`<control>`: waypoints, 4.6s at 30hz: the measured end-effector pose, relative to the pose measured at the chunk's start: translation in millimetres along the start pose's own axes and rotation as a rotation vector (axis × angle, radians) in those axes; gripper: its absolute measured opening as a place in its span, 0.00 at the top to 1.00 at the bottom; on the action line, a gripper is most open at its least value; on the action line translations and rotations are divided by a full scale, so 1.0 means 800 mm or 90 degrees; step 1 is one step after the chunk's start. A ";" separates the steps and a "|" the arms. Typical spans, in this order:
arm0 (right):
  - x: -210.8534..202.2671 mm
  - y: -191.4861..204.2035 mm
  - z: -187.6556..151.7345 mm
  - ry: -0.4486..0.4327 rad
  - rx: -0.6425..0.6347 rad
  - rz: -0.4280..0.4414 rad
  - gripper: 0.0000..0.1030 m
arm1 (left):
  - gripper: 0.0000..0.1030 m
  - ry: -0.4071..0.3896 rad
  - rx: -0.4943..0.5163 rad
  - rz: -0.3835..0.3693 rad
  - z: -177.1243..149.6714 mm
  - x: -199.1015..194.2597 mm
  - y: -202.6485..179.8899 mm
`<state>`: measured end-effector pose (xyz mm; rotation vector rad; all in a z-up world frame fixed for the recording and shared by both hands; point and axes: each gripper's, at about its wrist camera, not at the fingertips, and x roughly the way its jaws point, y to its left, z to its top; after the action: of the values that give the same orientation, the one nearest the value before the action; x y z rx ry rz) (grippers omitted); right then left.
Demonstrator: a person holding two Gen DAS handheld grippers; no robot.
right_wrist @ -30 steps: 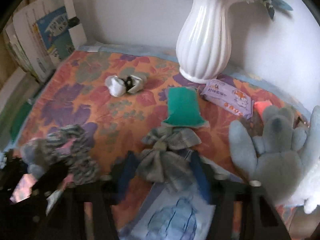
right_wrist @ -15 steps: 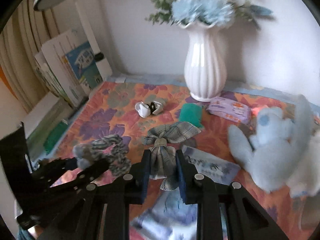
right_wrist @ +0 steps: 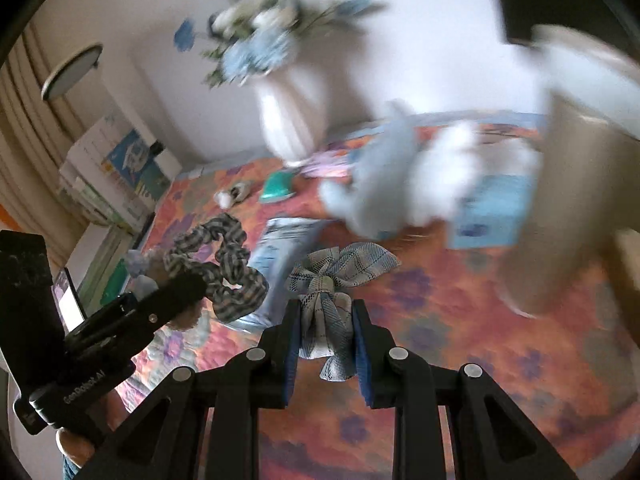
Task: Organize soft objects
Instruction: 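Carry bear and checked bow to the glass bowl and release both, then return both open grippers to the bedspread, then grasp the white slipper with the left gripper while the right grasps the green pouch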
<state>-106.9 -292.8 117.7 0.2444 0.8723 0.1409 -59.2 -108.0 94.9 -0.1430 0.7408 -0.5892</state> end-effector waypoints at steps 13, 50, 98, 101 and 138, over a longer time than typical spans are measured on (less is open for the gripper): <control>-0.129 -0.153 -0.013 -0.080 0.132 -0.086 0.77 | 0.59 0.065 0.133 -0.162 -0.001 0.057 -0.172; -0.174 -0.387 0.049 -0.153 0.334 -0.150 0.40 | 0.19 0.023 0.356 -0.158 0.006 0.164 -0.365; 0.093 0.002 0.008 -0.042 -0.102 -0.039 0.39 | 0.19 0.014 -0.110 0.259 -0.038 0.003 0.188; 0.111 -0.004 0.002 -0.018 -0.091 -0.043 0.39 | 0.19 0.013 -0.126 0.244 -0.035 0.004 0.194; 0.326 0.124 0.172 0.117 -0.060 -0.009 0.45 | 0.52 0.082 -0.062 0.205 0.101 0.139 0.292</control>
<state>163.3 -161.1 36.4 0.1379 1.0465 0.1932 166.2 17.6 12.6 -0.0741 0.8965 -0.2569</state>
